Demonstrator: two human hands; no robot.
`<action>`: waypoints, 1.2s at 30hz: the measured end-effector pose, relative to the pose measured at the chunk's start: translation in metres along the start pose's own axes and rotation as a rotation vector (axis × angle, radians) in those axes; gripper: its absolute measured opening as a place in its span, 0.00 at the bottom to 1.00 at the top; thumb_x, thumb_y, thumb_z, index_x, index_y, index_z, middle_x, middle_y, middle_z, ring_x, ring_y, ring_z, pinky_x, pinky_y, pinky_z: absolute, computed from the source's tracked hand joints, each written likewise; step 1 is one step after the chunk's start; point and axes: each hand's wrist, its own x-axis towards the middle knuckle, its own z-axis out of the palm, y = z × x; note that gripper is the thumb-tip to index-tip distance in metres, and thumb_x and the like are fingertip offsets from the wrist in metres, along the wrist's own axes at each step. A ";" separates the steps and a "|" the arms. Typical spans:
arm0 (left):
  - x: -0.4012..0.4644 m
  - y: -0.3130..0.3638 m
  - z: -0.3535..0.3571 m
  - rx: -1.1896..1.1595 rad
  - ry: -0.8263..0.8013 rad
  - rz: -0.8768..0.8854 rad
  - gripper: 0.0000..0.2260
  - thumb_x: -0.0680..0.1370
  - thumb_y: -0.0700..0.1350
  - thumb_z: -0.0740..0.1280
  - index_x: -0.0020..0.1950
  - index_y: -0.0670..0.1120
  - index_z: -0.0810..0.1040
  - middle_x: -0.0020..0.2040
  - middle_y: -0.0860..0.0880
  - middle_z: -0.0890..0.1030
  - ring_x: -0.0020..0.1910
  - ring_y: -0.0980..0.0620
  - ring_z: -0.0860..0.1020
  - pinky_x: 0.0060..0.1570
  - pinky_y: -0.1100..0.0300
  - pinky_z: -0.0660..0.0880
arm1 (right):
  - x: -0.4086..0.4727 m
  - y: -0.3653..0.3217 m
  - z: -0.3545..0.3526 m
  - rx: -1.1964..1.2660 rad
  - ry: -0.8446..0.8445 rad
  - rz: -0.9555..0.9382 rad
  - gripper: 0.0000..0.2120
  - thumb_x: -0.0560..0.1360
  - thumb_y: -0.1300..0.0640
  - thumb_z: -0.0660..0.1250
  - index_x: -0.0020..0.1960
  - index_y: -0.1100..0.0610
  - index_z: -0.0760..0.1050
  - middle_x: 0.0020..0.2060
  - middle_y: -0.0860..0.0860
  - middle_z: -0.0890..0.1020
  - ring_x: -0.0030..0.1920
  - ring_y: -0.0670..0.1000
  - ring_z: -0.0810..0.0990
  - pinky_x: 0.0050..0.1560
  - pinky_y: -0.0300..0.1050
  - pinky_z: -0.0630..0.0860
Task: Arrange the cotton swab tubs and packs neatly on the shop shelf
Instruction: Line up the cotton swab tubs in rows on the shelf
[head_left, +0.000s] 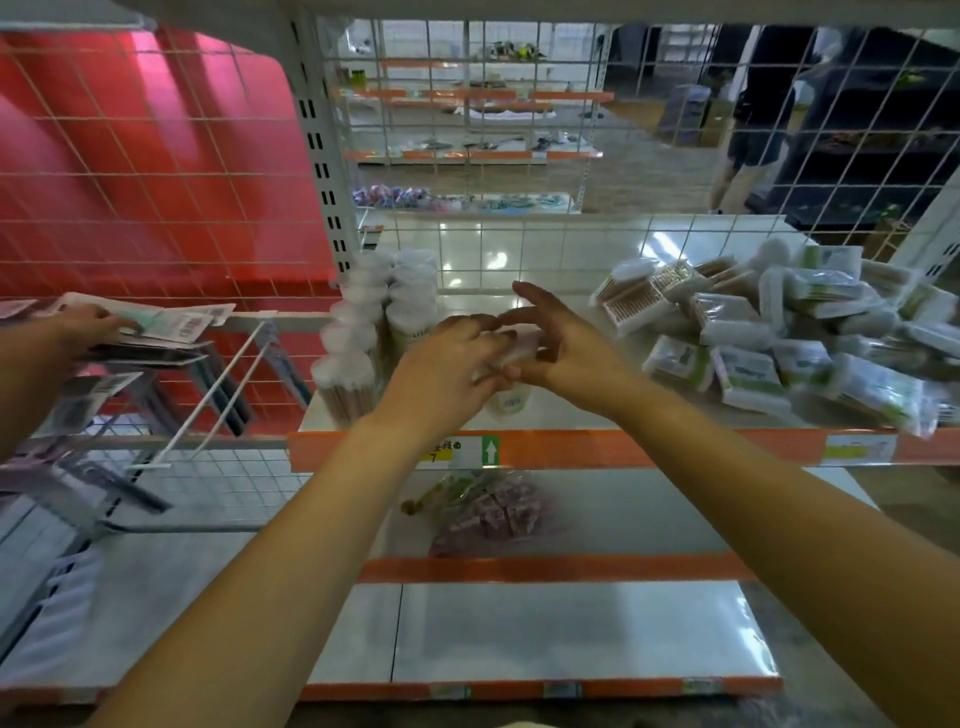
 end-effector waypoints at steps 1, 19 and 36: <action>-0.001 -0.003 -0.001 0.038 0.020 0.000 0.19 0.72 0.45 0.71 0.62 0.44 0.77 0.60 0.43 0.78 0.60 0.42 0.74 0.56 0.50 0.72 | 0.001 0.001 0.002 -0.021 0.020 -0.008 0.38 0.70 0.63 0.72 0.73 0.52 0.56 0.62 0.50 0.72 0.57 0.50 0.76 0.58 0.44 0.75; 0.007 -0.057 -0.009 0.527 -0.204 -0.199 0.13 0.76 0.42 0.63 0.59 0.40 0.75 0.56 0.42 0.77 0.56 0.42 0.74 0.47 0.54 0.66 | -0.001 0.032 0.032 -0.230 0.102 0.084 0.29 0.74 0.63 0.65 0.72 0.53 0.59 0.60 0.52 0.75 0.50 0.46 0.73 0.52 0.38 0.71; 0.000 -0.060 -0.008 0.456 -0.152 -0.197 0.16 0.74 0.41 0.64 0.60 0.37 0.73 0.57 0.38 0.75 0.56 0.39 0.72 0.42 0.54 0.60 | 0.003 0.036 0.033 -0.277 0.097 0.100 0.28 0.75 0.63 0.64 0.72 0.52 0.60 0.60 0.51 0.75 0.51 0.46 0.73 0.52 0.38 0.71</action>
